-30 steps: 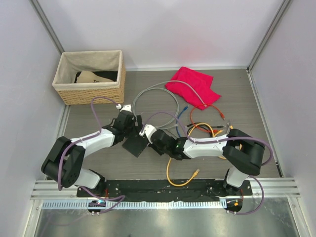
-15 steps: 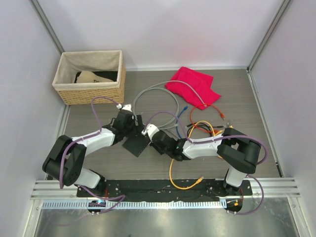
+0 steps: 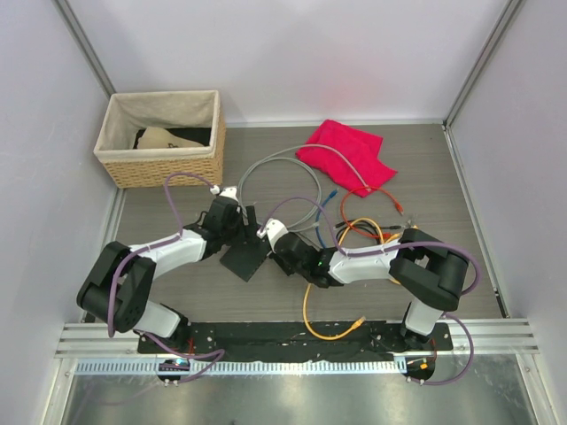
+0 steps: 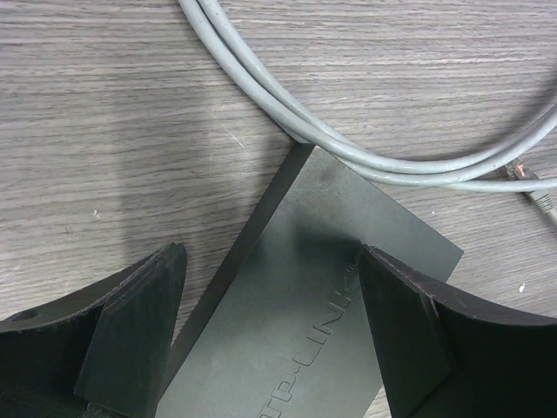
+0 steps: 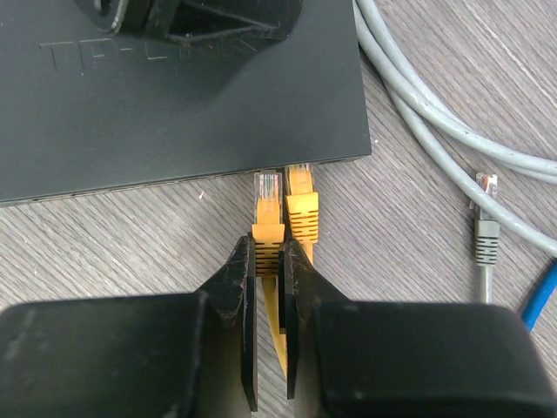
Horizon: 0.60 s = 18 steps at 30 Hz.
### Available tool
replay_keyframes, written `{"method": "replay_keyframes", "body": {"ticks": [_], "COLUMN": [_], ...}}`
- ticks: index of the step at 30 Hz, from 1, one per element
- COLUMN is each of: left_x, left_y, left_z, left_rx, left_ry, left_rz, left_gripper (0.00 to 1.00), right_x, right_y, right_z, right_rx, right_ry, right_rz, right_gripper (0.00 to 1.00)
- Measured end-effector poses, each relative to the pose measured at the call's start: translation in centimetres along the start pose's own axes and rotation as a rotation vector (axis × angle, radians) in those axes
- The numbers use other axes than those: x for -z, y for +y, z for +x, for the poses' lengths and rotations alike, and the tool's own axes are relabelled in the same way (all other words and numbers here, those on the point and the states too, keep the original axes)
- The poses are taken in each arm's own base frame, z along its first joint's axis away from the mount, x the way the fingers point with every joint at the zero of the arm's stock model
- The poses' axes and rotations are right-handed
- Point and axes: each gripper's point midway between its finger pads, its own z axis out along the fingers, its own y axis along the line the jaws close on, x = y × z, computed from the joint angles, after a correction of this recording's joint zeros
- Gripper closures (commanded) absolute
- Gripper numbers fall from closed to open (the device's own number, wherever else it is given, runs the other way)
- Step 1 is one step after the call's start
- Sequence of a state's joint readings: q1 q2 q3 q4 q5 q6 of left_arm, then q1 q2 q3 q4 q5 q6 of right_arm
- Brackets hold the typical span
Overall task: Insert the plug into the switch port
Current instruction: Insert the connector into the switch port.
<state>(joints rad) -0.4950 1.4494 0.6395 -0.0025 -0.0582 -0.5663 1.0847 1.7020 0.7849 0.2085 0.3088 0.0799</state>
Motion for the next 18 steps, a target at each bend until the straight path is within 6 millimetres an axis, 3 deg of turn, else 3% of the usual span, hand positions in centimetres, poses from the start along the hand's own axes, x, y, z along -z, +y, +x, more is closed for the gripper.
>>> {"method": "replay_keyframes", "body": {"ticks": [18], "left_x": [-0.4], "left_y": [-1.4], "left_z": [0.0], "left_rx": [-0.001], "left_ry": [0.019], "left_rz": [0.065], "left_gripper": [0.18], "right_x": [-0.1], "right_y": [0.0], "right_z": [-0.5], "right_rx": [0.006], "right_ry": [-0.008], "right_rz": [-0.011], "right_gripper": [0.99]}}
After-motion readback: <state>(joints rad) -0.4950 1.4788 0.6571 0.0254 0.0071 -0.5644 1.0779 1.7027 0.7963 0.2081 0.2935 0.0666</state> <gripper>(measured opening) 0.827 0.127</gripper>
